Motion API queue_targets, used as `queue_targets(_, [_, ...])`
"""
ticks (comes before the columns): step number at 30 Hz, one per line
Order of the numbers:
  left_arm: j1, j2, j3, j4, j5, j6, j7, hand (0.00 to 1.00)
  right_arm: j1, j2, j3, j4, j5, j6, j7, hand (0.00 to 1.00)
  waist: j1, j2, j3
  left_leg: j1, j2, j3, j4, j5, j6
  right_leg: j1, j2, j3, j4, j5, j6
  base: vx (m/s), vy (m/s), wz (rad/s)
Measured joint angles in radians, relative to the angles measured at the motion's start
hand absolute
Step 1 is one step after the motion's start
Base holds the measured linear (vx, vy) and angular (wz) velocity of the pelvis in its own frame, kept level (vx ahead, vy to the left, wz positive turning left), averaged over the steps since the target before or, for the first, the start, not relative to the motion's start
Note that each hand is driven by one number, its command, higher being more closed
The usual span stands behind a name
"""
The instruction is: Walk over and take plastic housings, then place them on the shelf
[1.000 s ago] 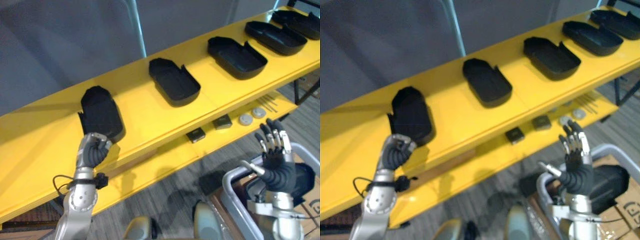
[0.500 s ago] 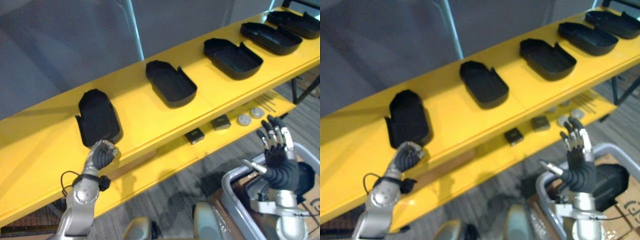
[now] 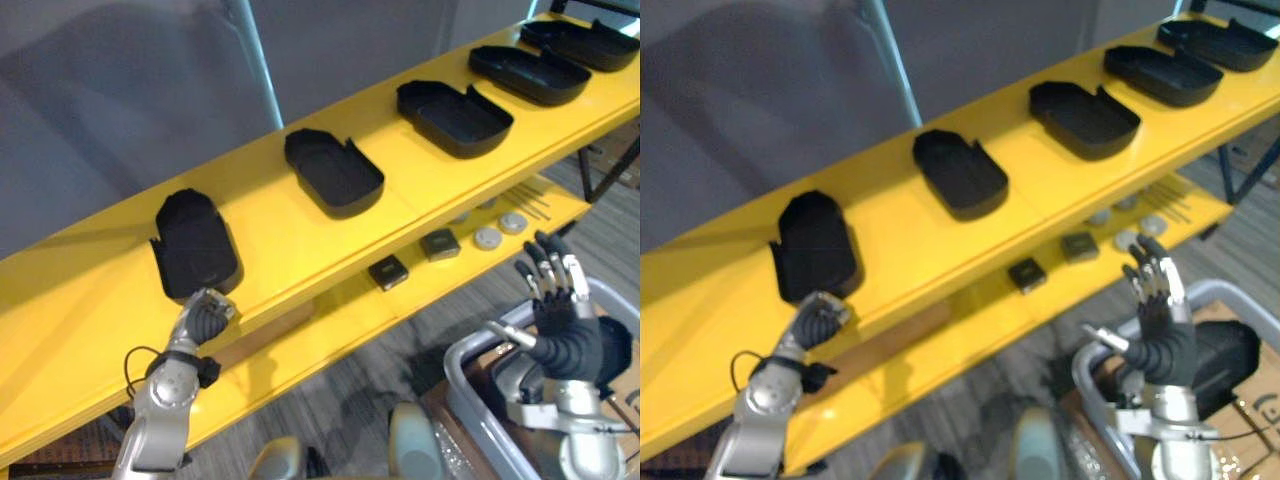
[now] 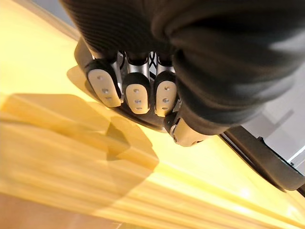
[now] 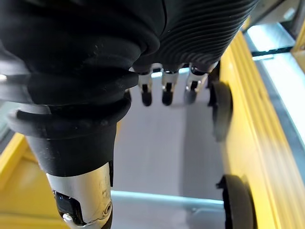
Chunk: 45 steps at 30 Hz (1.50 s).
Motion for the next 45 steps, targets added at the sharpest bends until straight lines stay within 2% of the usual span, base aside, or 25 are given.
queue_targets(3, [-0.008, -0.009, 0.000, 0.026, 0.000, 0.025, 0.015, 1.00, 0.006, 0.000, -0.008, 0.000, 0.000, 0.002, 0.012, 0.00, -0.001, 0.001, -0.001, 0.016, -0.003, 0.001, 0.003, -0.003, 0.002, 0.016, -0.001, 0.002, 0.001, -0.001, 0.002, -0.05, 0.026, -0.04])
queue_targets(8, [-0.008, -0.018, 0.000, 0.067, 0.000, 0.058, 0.014, 1.00, 0.018, 0.000, -0.013, -0.001, -0.001, 0.019, 0.026, 0.00, -0.021, 0.007, -0.020, 0.029, -0.008, 0.005, 0.004, -0.007, 0.006, 0.028, -0.001, 0.008, 0.001, 0.000, 0.003, -0.04, 0.020, -0.02])
queue_targets(11, [-0.011, -0.036, 0.000, 0.090, 0.000, 0.065, 0.015, 1.00, 0.029, 0.000, -0.015, -0.001, -0.001, 0.029, 0.046, 0.00, -0.022, 0.018, -0.035, 0.040, -0.011, 0.011, 0.003, -0.006, 0.006, 0.029, -0.001, 0.017, 0.011, -0.003, 0.007, 0.00, 0.022, -0.06])
queue_targets(14, [-0.019, -0.058, -0.004, 0.114, -0.001, 0.071, 0.024, 1.00, 0.028, 0.000, -0.016, -0.001, -0.002, 0.041, 0.051, 0.00, -0.025, 0.018, -0.037, 0.047, -0.012, 0.015, 0.007, -0.008, 0.004, 0.031, -0.002, 0.023, 0.021, -0.011, 0.013, -0.04, 0.015, -0.07])
queue_targets(16, [-0.023, -0.058, -0.011, 0.116, -0.014, 0.070, 0.076, 1.00, 0.030, 0.001, -0.019, -0.001, -0.003, 0.041, 0.055, 0.00, -0.025, 0.017, -0.037, 0.047, -0.012, 0.015, 0.009, -0.009, 0.004, 0.031, -0.002, 0.023, 0.022, -0.012, 0.014, -0.05, 0.007, -0.01])
queue_targets(17, [-0.030, -0.058, -0.017, 0.119, -0.053, 0.062, 0.151, 1.00, 0.030, 0.005, -0.026, -0.001, -0.012, 0.041, 0.057, 0.00, -0.025, 0.016, -0.038, 0.046, -0.012, 0.014, 0.012, -0.013, 0.006, 0.032, -0.001, 0.023, 0.022, -0.012, 0.015, -0.05, 0.013, 0.01])
queue_targets(18, [-0.033, -0.058, -0.018, 0.120, -0.107, 0.041, 0.221, 0.00, 0.031, 0.007, -0.032, -0.001, -0.026, 0.040, 0.055, 0.00, -0.024, 0.015, -0.039, 0.045, -0.011, 0.012, 0.014, -0.017, 0.010, 0.033, -0.001, 0.023, 0.022, -0.012, 0.015, -0.05, 0.022, 0.02])
queue_targets(19, [-0.031, -0.059, -0.016, 0.113, -0.183, 0.006, 0.303, 0.00, 0.038, 0.008, -0.035, -0.001, -0.043, 0.036, 0.048, 0.00, -0.024, 0.012, -0.040, 0.045, -0.010, 0.010, 0.015, -0.018, 0.010, 0.035, -0.001, 0.021, 0.022, -0.012, 0.015, -0.03, 0.022, 0.03])
queue_targets(20, [-0.029, -0.061, -0.016, 0.101, -0.215, -0.010, 0.342, 0.00, 0.040, 0.009, -0.036, -0.002, -0.045, 0.031, 0.044, 0.00, -0.023, 0.010, -0.041, 0.045, -0.011, 0.009, 0.016, -0.018, 0.010, 0.036, -0.001, 0.020, 0.021, -0.012, 0.015, -0.02, 0.020, 0.06])
queue_targets(22, [0.027, -0.112, 0.011, -0.012, -0.305, -0.120, 0.489, 0.00, 0.051, 0.011, -0.038, -0.008, -0.084, -0.024, 0.019, 0.00, -0.023, 0.002, -0.045, 0.046, -0.006, -0.003, 0.019, -0.019, 0.009, 0.052, -0.002, 0.004, 0.010, -0.012, 0.015, 0.00, 0.016, 0.13])
queue_targets(23, [0.048, -0.123, 0.013, -0.053, -0.326, -0.148, 0.513, 0.00, 0.051, 0.013, -0.039, -0.013, -0.095, -0.043, 0.003, 0.00, -0.022, -0.001, -0.047, 0.046, -0.004, -0.006, 0.022, -0.020, 0.005, 0.056, -0.002, 0.000, 0.008, -0.011, 0.015, 0.02, 0.031, 0.17])
queue_targets(24, [0.092, -0.136, 0.012, -0.132, -0.336, -0.206, 0.549, 0.00, 0.046, 0.014, -0.041, -0.030, -0.125, -0.081, -0.035, 0.00, -0.017, -0.006, -0.048, 0.046, 0.002, -0.015, 0.029, -0.023, 0.004, 0.068, -0.001, -0.009, 0.002, -0.011, 0.013, 0.02, 0.038, 0.14])
queue_targets(26, [0.148, -0.137, 0.020, -0.226, -0.368, -0.303, 0.576, 0.00, 0.033, 0.014, -0.042, -0.067, -0.183, -0.125, -0.115, 0.00, 0.007, -0.011, -0.051, 0.048, 0.010, -0.030, 0.034, -0.027, 0.004, 0.088, -0.001, -0.032, -0.011, -0.010, 0.012, 0.03, 0.028, 0.23])
queue_targets(28, [0.175, -0.137, 0.030, -0.271, -0.402, -0.348, 0.570, 0.00, 0.011, 0.013, -0.040, -0.071, -0.227, -0.131, -0.177, 0.00, 0.017, -0.021, -0.058, 0.050, 0.011, -0.052, 0.034, -0.027, 0.004, 0.109, -0.001, -0.055, -0.026, -0.010, 0.012, 0.02, -0.001, 0.30])
queue_targets(29, [0.198, -0.150, 0.051, -0.304, -0.429, -0.382, 0.551, 0.00, -0.020, 0.013, -0.042, -0.071, -0.258, -0.130, -0.238, 0.00, 0.037, -0.024, -0.058, 0.066, 0.017, -0.063, 0.031, -0.027, 0.003, 0.138, -0.001, -0.068, -0.044, -0.009, 0.013, 0.02, 0.007, 0.29])
queue_targets(32, [0.246, -0.175, 0.105, -0.336, -0.493, -0.428, 0.494, 0.00, -0.071, 0.019, -0.055, -0.071, -0.277, -0.124, -0.338, 0.00, 0.062, -0.027, -0.064, 0.082, 0.022, -0.093, 0.023, -0.028, 0.004, 0.189, 0.000, -0.105, -0.085, -0.002, 0.016, 0.03, 0.017, 0.29])
queue_targets(35, [0.292, -0.185, 0.151, -0.360, -0.538, -0.467, 0.451, 0.00, -0.096, 0.053, -0.086, -0.070, -0.277, -0.109, -0.399, 0.00, 0.069, -0.036, -0.076, 0.080, 0.020, -0.111, -0.001, -0.020, 0.004, 0.209, 0.001, -0.127, -0.131, 0.016, 0.015, 0.03, 0.017, 0.22])
queue_targets(38, [0.309, -0.222, 0.199, -0.361, -0.569, -0.515, 0.433, 0.00, -0.113, 0.085, -0.136, -0.051, -0.241, -0.109, -0.410, 0.00, 0.070, -0.037, -0.095, 0.080, 0.017, -0.132, -0.038, 0.000, 0.007, 0.237, 0.001, -0.150, -0.194, 0.040, 0.018, 0.06, 0.035, 0.23])
queue_targets(41, [0.309, -0.241, 0.255, -0.360, -0.568, -0.539, 0.439, 0.00, -0.167, 0.100, -0.177, -0.001, -0.190, -0.119, -0.364, 0.00, 0.072, -0.041, -0.111, 0.082, 0.012, -0.153, -0.072, 0.016, 0.008, 0.258, 0.000, -0.173, -0.246, 0.056, 0.023, 0.07, 0.023, 0.20])
queue_targets(44, [0.298, -0.252, 0.301, -0.336, -0.568, -0.532, 0.445, 0.00, -0.258, 0.100, -0.184, 0.069, -0.146, -0.122, -0.256, 0.00, 0.076, -0.049, -0.121, 0.083, 0.008, -0.179, -0.115, 0.039, 0.005, 0.280, -0.001, -0.200, -0.302, 0.077, 0.022, 0.05, 0.008, 0.26])
queue_targets(45, [0.284, -0.252, 0.322, -0.308, -0.567, -0.511, 0.447, 0.00, -0.310, 0.099, -0.171, 0.106, -0.108, -0.119, -0.185, 0.00, 0.079, -0.052, -0.120, 0.084, 0.006, -0.189, -0.129, 0.049, 0.003, 0.294, -0.001, -0.217, -0.325, 0.087, 0.022, 0.03, -0.012, 0.29])
